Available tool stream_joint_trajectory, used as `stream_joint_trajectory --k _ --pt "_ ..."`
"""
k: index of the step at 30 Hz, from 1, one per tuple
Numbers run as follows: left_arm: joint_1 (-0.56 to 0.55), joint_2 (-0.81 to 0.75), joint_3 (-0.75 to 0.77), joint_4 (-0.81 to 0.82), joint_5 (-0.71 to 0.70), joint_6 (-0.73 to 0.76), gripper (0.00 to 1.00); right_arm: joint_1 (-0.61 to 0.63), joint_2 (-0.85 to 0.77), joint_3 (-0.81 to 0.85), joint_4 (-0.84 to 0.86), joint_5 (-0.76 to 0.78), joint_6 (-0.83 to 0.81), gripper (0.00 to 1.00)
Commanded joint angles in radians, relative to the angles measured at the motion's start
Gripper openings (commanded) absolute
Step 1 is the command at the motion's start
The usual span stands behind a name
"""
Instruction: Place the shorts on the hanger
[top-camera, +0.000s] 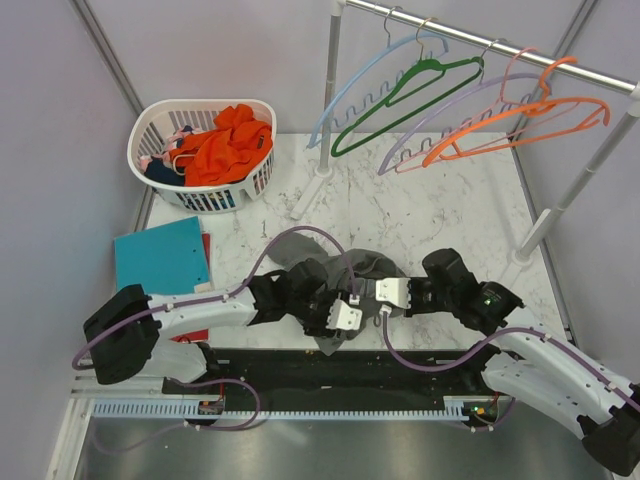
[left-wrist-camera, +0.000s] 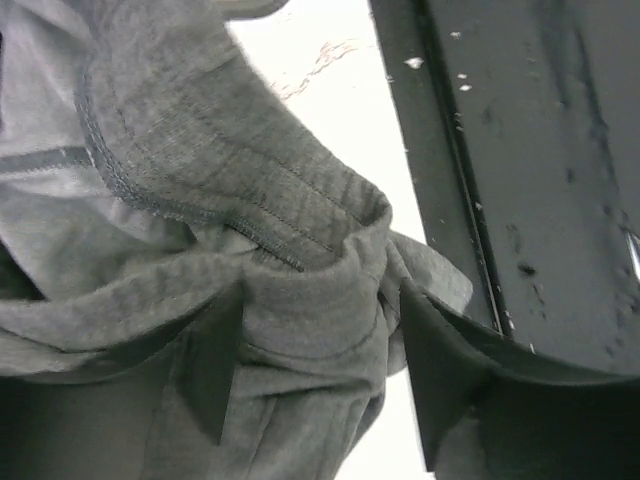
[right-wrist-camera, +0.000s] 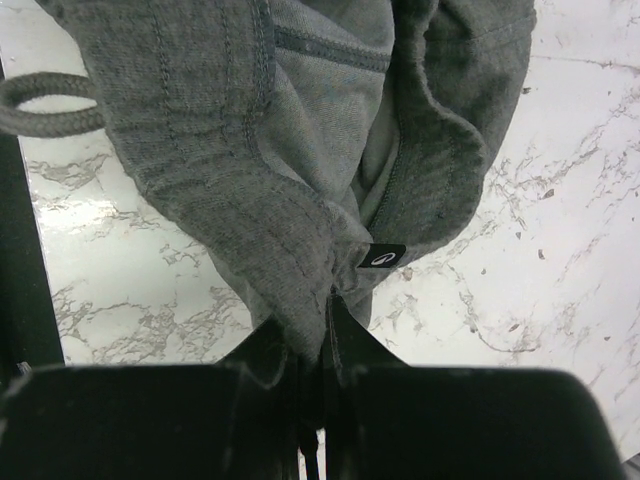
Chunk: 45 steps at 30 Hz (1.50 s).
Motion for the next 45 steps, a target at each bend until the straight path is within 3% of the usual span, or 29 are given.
stream_joint_trajectory --k 1,4,5,6,10,14,18,22,25,26,27,28,29,34,45 --pt "-0.01 0.076 0.003 0.103 -0.111 -0.085 0.55 0.007 -0.02 -0.008 -0.002 0.009 0.013 0.06" --pt "-0.007 0.077 0.019 0.035 -0.188 -0.089 0.24 0.006 -0.029 -0.011 0.004 0.032 0.025 0.05" --pt "0.003 0.051 0.026 0.011 -0.207 -0.097 0.05 0.005 -0.029 -0.014 0.009 0.039 0.026 0.03" --pt "0.019 0.02 0.03 -0.026 -0.219 -0.108 0.02 0.006 -0.032 -0.014 0.012 0.056 0.036 0.02" --pt "0.176 -0.173 0.081 -0.144 -0.163 -0.125 0.02 0.005 -0.024 0.012 0.036 0.137 0.065 0.0" --pt "0.434 -0.334 0.237 -0.193 -0.095 -0.114 0.02 -0.01 -0.003 0.098 0.039 0.199 0.02 0.0" --pt "0.536 -0.396 0.361 -0.187 -0.095 -0.1 0.02 -0.081 0.106 0.296 0.003 0.245 -0.044 0.0" --pt "0.573 -0.425 0.363 -0.203 -0.103 -0.056 0.02 -0.147 0.167 0.448 -0.111 0.176 -0.121 0.0" --pt "0.574 -0.456 0.258 -0.276 -0.042 0.042 0.02 -0.145 0.169 0.369 -0.186 0.084 -0.156 0.16" --pt "0.574 -0.462 0.192 -0.305 -0.032 0.059 0.02 -0.139 0.167 0.342 -0.223 0.016 -0.159 0.43" --pt "0.574 -0.46 0.166 -0.342 -0.017 0.082 0.02 -0.133 0.169 0.319 -0.244 -0.012 -0.155 0.58" --pt "0.574 -0.462 0.146 -0.379 0.032 0.157 0.02 -0.115 0.172 0.292 -0.267 -0.046 -0.147 0.89" --pt "0.574 -0.468 0.098 -0.432 0.055 0.196 0.02 -0.109 0.176 0.285 -0.327 -0.078 -0.148 0.98" --pt "0.574 -0.5 -0.017 -0.439 0.108 0.3 0.02 -0.104 0.212 0.265 -0.36 -0.132 -0.076 0.98" --pt "0.574 -0.422 -0.04 -0.422 0.114 0.276 0.02 -0.099 0.406 0.353 -0.243 -0.244 -0.015 0.98"
